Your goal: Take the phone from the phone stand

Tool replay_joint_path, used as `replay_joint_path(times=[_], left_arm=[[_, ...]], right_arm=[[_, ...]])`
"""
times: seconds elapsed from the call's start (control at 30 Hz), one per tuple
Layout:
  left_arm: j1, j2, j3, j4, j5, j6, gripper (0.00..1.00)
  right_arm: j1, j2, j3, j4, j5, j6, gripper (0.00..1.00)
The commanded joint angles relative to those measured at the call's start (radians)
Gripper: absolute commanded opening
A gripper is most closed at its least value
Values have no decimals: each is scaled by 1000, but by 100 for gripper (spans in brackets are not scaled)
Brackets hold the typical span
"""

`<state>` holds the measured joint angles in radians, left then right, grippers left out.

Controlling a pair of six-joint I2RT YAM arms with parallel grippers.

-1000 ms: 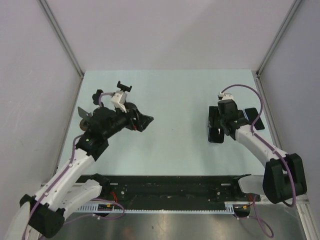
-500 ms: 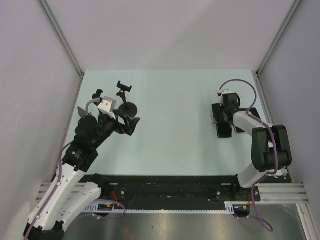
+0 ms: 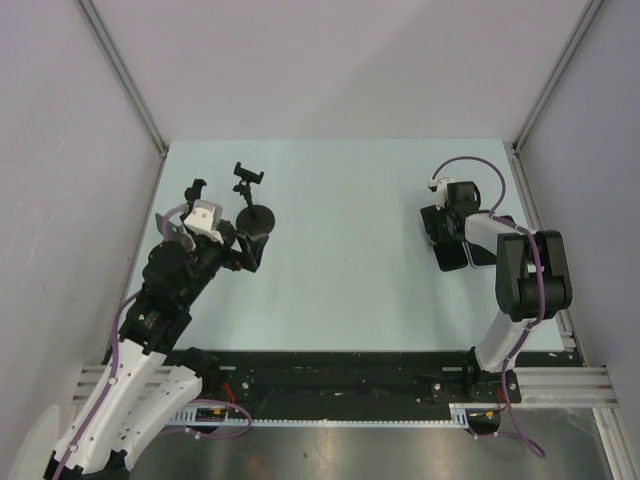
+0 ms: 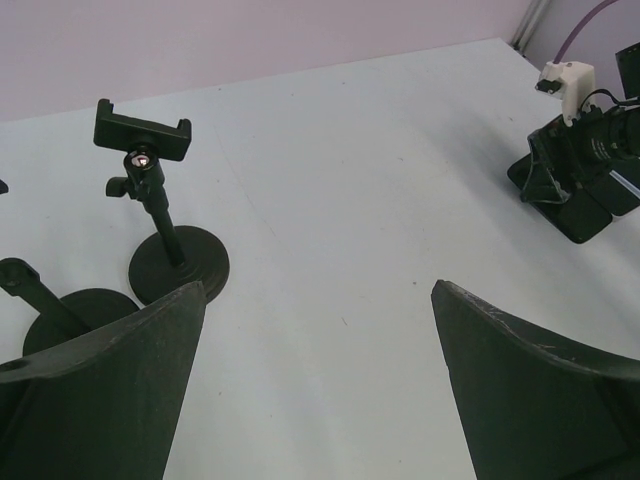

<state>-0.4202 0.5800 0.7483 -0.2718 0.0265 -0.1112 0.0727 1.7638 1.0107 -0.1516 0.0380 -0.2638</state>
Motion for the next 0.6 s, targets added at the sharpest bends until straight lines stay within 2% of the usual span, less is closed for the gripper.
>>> replay_joint_path(times=[0.0,0.3,0.33,0.4,0.53,0.57], left_arm=[[8,-2,-7,22,-23,30,100],[8,3,-12,26,-22,28,100],[8,4,-13,26,-23,27,100],[8,6,-13,26,-23,27,100],[8,6,-13,26,-20,27,100],[8,6,-13,26,-17,25,100]], right_arm=[[-10,54,45,-19,30,-19,13],[-11,63,52,-52,40,49,39],[-11,62,52,-55,40,49,45],[-11,60,52,-55,49,55,45],[-14,51,54,-57,48,60,62],[-13,52,55,-59,48,60,63]])
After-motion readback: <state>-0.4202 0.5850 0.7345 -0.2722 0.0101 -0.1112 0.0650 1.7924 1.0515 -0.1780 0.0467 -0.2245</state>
